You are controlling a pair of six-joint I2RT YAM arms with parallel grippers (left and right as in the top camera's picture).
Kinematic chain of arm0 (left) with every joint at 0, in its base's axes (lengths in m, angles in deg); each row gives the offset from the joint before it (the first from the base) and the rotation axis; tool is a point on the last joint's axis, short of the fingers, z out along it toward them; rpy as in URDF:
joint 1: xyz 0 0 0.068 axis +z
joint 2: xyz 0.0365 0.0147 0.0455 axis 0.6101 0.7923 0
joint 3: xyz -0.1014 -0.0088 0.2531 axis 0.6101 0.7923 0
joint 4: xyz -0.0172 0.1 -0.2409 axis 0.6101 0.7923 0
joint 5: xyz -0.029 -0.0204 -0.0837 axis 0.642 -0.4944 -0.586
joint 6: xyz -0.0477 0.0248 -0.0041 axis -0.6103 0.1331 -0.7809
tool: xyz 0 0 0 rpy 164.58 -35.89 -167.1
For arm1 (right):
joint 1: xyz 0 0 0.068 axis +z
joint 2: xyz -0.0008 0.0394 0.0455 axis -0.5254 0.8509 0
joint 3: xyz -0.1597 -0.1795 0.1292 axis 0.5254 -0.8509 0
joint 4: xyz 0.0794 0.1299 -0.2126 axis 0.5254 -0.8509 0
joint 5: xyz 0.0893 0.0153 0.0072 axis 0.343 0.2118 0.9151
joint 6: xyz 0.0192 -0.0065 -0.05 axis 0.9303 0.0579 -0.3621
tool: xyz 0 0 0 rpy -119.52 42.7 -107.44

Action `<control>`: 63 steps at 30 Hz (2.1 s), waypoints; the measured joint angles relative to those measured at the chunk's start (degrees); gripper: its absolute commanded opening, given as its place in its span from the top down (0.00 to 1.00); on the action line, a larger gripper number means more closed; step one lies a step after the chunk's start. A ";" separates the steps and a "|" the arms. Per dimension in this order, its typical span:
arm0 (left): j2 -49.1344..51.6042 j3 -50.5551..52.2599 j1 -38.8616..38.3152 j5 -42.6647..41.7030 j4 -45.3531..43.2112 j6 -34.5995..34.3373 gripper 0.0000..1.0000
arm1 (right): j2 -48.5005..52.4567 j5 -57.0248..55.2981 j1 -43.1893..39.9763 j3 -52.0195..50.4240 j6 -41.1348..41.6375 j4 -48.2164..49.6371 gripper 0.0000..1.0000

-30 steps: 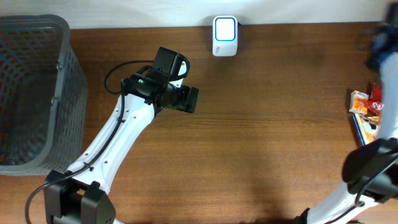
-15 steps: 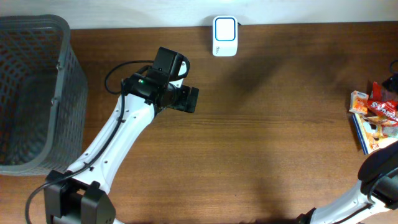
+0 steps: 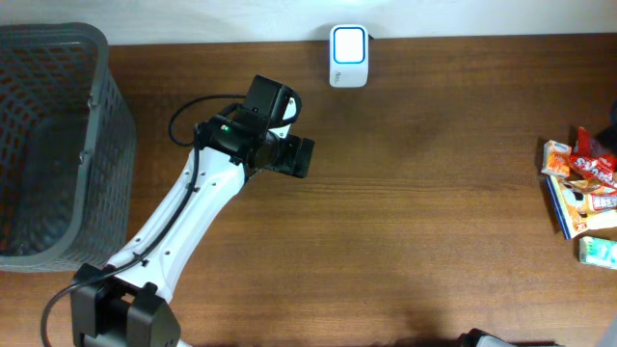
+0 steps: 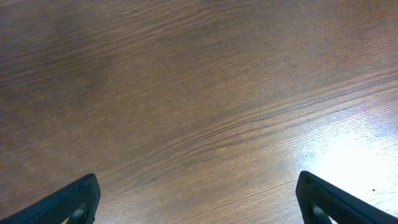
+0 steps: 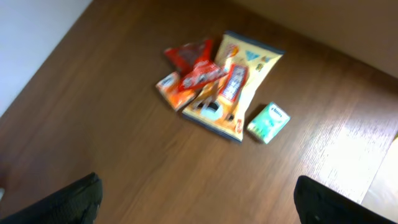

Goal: Scan the item barcode

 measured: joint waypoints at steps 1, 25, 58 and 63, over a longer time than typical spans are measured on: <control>0.00 0.00 0.00 0.00 0.02 0.00 0.01 | -1.42 0.15 1.68 -0.13 0.00 -0.83 0.02; 0.00 0.00 -0.39 0.00 0.00 0.02 0.01 | -4.59 12.28 19.47 -11.19 -3.89 -8.09 0.02; 0.00 -0.09 -0.39 0.00 0.04 0.02 0.01 | -62.36 14.23 25.53 -73.46 -6.47 46.82 0.02; 0.00 -0.09 -0.39 0.00 0.02 0.02 0.01 | -72.52 15.72 25.57 -85.33 -6.91 57.88 0.02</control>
